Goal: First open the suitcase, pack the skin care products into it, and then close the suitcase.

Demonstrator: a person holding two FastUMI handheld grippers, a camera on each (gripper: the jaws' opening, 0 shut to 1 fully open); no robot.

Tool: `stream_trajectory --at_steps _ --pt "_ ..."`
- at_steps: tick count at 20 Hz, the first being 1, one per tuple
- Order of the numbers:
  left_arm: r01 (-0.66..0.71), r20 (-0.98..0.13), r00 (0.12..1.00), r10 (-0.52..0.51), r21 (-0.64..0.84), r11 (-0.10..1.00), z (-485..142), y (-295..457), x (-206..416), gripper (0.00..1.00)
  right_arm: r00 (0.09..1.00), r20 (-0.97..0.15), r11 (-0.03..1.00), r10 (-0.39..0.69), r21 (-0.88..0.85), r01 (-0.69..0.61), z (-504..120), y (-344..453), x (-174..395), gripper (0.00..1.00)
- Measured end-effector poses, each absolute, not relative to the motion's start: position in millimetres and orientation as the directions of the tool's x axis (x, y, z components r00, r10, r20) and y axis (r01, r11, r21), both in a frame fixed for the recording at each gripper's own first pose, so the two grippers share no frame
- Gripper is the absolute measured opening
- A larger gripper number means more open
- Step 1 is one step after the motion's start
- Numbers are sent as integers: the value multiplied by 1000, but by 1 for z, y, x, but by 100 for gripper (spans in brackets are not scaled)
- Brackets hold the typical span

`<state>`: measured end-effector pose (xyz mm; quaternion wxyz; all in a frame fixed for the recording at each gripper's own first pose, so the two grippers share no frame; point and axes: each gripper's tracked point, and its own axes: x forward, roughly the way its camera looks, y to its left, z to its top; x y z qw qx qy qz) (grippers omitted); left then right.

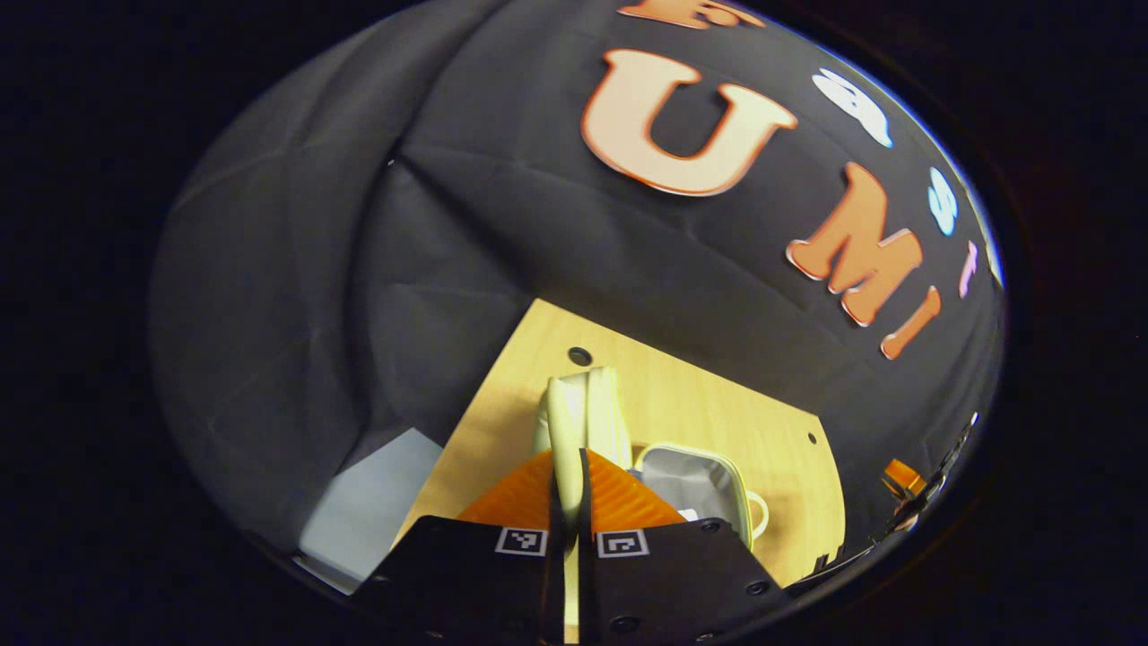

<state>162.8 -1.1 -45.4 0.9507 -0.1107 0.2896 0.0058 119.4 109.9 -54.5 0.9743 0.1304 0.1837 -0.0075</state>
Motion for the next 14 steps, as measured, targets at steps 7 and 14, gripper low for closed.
stream_trajectory --at_steps 7,14 --pt "63 -559 823 -102 -88 994 -18 -137 182 6 941 -339 972 14 227 67 -53 85 109 96" --pt "167 -588 793 -162 -47 985 -31 -224 202 6 944 -329 966 -20 238 104 -55 62 98 96"
